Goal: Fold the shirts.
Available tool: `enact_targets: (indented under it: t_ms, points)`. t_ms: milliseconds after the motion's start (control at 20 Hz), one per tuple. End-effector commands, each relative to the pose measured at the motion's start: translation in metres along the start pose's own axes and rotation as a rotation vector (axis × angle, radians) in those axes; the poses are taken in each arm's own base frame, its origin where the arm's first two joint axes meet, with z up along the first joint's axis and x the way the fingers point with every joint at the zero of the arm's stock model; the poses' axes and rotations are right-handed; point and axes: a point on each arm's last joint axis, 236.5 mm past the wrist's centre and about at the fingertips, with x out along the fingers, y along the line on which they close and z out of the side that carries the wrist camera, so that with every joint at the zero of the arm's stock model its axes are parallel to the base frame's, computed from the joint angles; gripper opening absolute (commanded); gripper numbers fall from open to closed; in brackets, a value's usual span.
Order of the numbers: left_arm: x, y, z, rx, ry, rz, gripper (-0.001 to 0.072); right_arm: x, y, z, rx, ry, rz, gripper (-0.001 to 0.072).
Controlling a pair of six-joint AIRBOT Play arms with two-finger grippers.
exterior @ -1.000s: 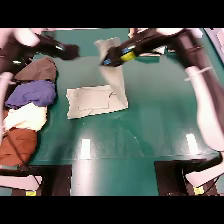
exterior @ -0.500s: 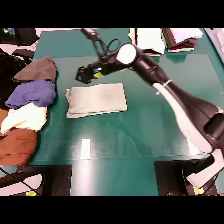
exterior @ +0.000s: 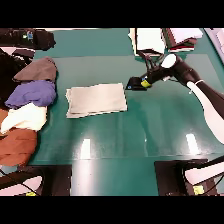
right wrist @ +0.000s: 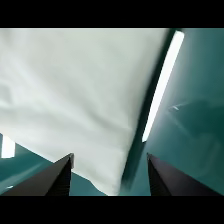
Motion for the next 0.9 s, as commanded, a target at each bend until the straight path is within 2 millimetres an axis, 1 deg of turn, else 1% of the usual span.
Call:
enact_targets:
  t_ms: [0, 200, 300, 350, 400, 450, 500, 550, 600, 650, 700, 750, 850]
  points:
    - [0.005, -0.002, -0.003, 0.006, 0.009, -0.005, 0.0025, 0.033, -0.023, -0.007, 0.219, 0.032, 0.117, 0.0538]
    - [0.008, -0.002, -0.005, 0.004, 0.014, -0.005, 0.0025, 0.089, -0.001, -0.013, 0.266, 0.049, 0.189, 0.0528]
    - [0.008, -0.002, -0.005, 0.004, 0.017, -0.006, 0.0026, 0.106, 0.015, -0.011, 0.246, 0.023, 0.211, 0.0526]
    - [0.008, -0.002, -0.005, 0.003, 0.015, -0.007, 0.0025, 0.109, 0.023, -0.006, 0.211, -0.003, 0.22, 0.0495]
    - [0.008, -0.003, -0.004, 0.001, 0.013, -0.01, 0.0025, 0.109, 0.031, 0.0, 0.147, -0.025, 0.217, 0.0411]
    - [0.008, -0.004, -0.004, -0.002, 0.013, -0.014, 0.0025, 0.107, 0.039, 0.007, 0.092, -0.047, 0.221, 0.0299]
    - [0.008, -0.007, -0.004, -0.01, 0.012, -0.029, 0.0025, 0.101, 0.049, 0.018, 0.047, -0.073, 0.232, 0.0058]
    - [0.008, -0.013, -0.004, -0.015, 0.011, -0.047, 0.0024, 0.093, 0.057, 0.029, 0.025, -0.099, 0.242, 0.0014]
    - [0.009, -0.019, -0.005, -0.006, 0.013, -0.056, 0.0024, 0.082, 0.061, 0.041, 0.001, -0.125, 0.245, 0.0014]
    - [0.01, -0.031, -0.006, 0.009, 0.019, -0.075, 0.0024, 0.067, 0.06, 0.054, -0.029, -0.156, 0.224, 0.0014]
    - [0.011, -0.044, -0.008, 0.028, 0.024, -0.095, 0.0024, 0.047, 0.053, 0.066, -0.053, -0.194, 0.186, 0.0014]
    - [0.012, -0.059, -0.011, 0.052, 0.03, -0.115, 0.0024, 0.025, 0.041, 0.076, -0.058, -0.234, 0.143, 0.0014]
    - [0.013, -0.087, -0.017, 0.094, 0.04, -0.155, 0.0024, -0.03, 0.002, 0.09, -0.054, -0.314, 0.031, 0.0014]
